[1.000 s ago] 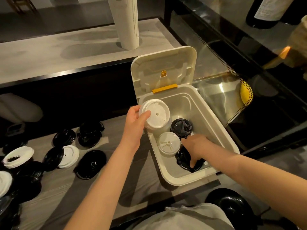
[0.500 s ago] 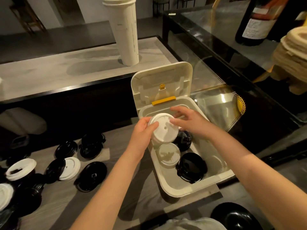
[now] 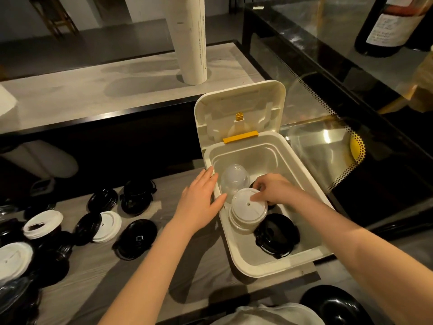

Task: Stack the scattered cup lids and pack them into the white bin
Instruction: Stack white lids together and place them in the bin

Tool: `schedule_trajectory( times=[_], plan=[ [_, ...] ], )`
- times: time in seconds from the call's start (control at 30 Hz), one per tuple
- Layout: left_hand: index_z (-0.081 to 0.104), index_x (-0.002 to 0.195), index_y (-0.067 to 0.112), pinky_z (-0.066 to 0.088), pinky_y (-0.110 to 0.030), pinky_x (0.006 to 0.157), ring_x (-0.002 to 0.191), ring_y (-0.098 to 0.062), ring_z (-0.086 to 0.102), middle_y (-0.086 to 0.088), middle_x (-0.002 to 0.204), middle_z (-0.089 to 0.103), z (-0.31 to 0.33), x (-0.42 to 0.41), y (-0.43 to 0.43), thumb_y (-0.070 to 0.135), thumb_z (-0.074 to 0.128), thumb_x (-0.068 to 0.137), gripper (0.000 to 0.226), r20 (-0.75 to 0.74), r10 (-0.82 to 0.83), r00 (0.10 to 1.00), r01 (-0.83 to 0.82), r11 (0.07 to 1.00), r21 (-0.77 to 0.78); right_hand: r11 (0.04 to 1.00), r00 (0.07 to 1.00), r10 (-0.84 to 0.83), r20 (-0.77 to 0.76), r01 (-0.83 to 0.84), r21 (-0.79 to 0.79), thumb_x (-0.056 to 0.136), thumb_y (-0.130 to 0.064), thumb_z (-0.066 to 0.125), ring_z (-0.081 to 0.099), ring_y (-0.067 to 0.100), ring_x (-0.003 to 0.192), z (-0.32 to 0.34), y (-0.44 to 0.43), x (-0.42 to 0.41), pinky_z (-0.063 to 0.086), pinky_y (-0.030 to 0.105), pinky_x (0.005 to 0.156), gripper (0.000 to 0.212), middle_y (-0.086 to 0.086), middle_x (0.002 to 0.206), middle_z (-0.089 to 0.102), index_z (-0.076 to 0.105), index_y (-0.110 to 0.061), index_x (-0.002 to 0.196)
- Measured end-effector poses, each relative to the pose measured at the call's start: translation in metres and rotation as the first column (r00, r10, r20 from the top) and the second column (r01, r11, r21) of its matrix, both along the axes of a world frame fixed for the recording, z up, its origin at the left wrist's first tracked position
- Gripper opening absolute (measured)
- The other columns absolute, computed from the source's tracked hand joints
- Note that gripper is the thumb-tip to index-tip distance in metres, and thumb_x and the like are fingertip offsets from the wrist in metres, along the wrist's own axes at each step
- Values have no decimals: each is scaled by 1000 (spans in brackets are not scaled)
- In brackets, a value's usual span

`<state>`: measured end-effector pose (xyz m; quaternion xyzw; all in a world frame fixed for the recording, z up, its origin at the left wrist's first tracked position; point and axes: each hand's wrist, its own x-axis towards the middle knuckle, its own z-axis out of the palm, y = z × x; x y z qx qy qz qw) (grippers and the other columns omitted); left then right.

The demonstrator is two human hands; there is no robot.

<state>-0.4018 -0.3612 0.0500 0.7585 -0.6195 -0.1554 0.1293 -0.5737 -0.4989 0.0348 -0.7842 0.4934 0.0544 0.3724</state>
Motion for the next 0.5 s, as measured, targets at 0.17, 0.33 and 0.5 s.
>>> schedule_trajectory(
  times=[0.17, 0.33, 0.5],
  plan=[
    [17, 150, 21, 17, -42, 118, 146, -11, 4, 5, 158, 7, 0, 2, -1, 46, 43, 95, 65, -25, 8, 1000, -9, 1000, -7, 992, 991, 115, -70, -118, -41, 77, -36, 74, 56, 13, 88, -12, 2, 15, 43, 21, 70, 28, -3, 92, 59, 66, -16, 95],
    [19, 149, 21, 17, -39, 118, 145, -11, 8, 5, 158, 9, -2, 1, 0, 44, 44, 95, 65, -48, 19, 999, -20, 999, -32, 988, 982, 153, -113, -155, -11, 76, -33, 75, 56, 13, 84, -13, -1, 11, 43, 22, 68, 27, -5, 90, 58, 68, -16, 97],
    [18, 150, 21, 17, -39, 118, 145, -12, 9, 4, 158, 8, -3, 0, 0, 44, 44, 95, 65, -43, 21, 999, -23, 999, -28, 993, 983, 103, -154, -110, -37, 83, -32, 69, 54, 15, 79, -20, 0, 6, 42, 22, 60, 24, -2, 84, 58, 68, -11, 95]
  ],
)
